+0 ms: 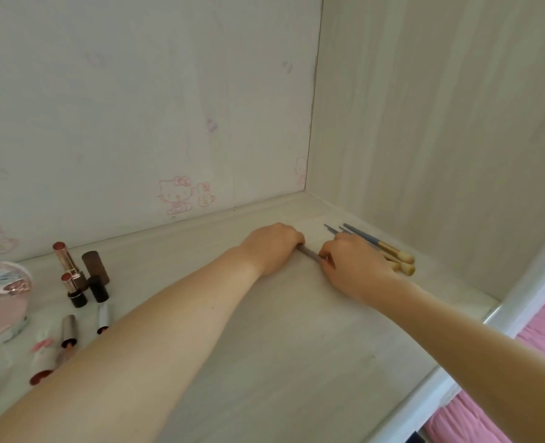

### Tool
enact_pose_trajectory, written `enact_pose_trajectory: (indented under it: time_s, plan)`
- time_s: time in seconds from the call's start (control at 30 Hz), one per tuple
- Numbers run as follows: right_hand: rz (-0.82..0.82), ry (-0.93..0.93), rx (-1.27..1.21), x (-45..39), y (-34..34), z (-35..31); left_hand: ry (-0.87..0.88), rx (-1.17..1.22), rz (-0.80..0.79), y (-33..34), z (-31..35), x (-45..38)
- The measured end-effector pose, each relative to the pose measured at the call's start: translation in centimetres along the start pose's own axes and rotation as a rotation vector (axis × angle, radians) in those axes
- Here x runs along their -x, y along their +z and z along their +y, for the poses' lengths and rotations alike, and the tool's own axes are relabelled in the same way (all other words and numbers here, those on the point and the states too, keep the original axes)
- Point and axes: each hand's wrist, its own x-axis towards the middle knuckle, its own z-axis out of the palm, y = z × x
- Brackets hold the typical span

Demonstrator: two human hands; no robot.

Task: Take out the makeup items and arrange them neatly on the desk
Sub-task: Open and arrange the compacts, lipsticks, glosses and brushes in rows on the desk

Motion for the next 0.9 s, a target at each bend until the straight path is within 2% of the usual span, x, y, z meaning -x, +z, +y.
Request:
enact_pose_trajectory:
  time_s: [0.27, 0.43, 0.6, 0.73, 0.9]
  plan:
    - [0.021, 0.021, -0.089, 1.3, -0.8, -1.2, 0.003, -0.043, -0.051, -2.5, -0.3, 2.6]
    - [0.088, 0.012, -0.199, 2.6, -2.3, -2.9, -0.072, 0.103, -0.027, -5.0, -0.8, 5.9]
    - [0.142, -0.076, -0.265, 4.5, -3.9, -5.8, -0.066, 0.195, 0.008, -7.4, -1.9, 10.2]
    - [0.17, -0.113, -0.347, 6.5, -5.1, -8.5, -0.068, 0.3, 0.069, -9.3, -2.7, 14.1]
    - [0.188, -0.175, -0.415, 9.2, -6.1, -12.1, -0.149, 0.49, 0.149, -11.2, -3.6, 20.1]
